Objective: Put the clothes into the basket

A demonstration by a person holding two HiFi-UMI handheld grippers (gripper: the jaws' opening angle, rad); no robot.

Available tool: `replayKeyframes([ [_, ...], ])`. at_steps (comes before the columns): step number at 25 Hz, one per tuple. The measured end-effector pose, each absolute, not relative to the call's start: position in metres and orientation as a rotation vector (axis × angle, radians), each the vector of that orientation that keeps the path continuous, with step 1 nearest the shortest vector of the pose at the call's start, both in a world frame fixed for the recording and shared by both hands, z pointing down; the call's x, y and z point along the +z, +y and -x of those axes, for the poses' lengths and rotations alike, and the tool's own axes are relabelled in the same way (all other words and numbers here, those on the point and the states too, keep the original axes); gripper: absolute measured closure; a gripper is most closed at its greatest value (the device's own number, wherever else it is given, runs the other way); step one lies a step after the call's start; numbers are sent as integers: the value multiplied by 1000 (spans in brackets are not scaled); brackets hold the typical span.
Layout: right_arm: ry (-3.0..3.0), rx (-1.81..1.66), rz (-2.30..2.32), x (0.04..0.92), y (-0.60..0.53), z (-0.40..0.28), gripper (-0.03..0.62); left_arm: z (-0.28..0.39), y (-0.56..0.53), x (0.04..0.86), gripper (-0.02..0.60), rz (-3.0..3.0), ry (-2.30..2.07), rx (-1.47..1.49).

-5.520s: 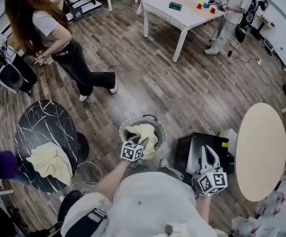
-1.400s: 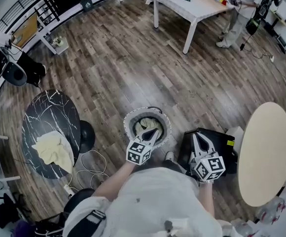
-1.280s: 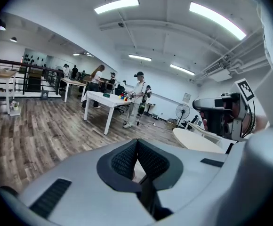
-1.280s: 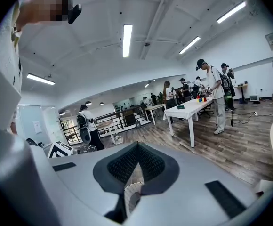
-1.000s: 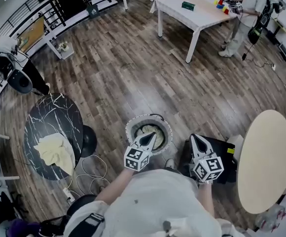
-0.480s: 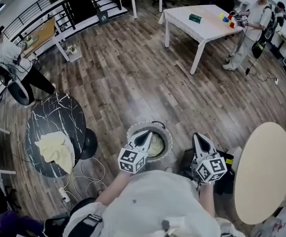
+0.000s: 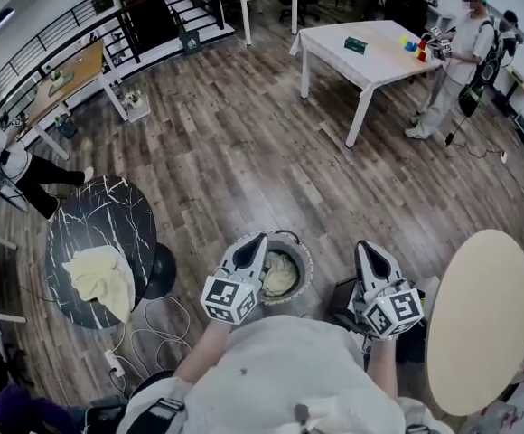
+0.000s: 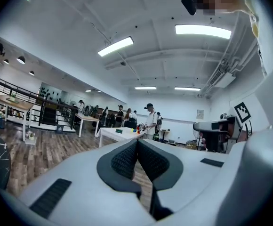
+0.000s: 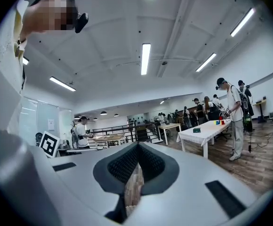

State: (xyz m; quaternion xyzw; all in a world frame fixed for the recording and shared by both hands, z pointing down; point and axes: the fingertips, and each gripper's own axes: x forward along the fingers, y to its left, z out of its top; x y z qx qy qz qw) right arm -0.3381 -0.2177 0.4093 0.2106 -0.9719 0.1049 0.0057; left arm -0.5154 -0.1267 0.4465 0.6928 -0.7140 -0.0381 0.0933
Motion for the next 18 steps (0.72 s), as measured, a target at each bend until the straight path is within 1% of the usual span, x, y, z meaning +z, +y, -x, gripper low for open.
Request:
replayKeyframes([
  [9, -3077, 304, -671, 381, -212, 325, 586, 506, -126, 411, 560, -2102, -2141, -159],
  [18, -3072, 298, -706, 382, -211, 325, 586, 501, -125, 416, 560, -2106, -2120, -135],
])
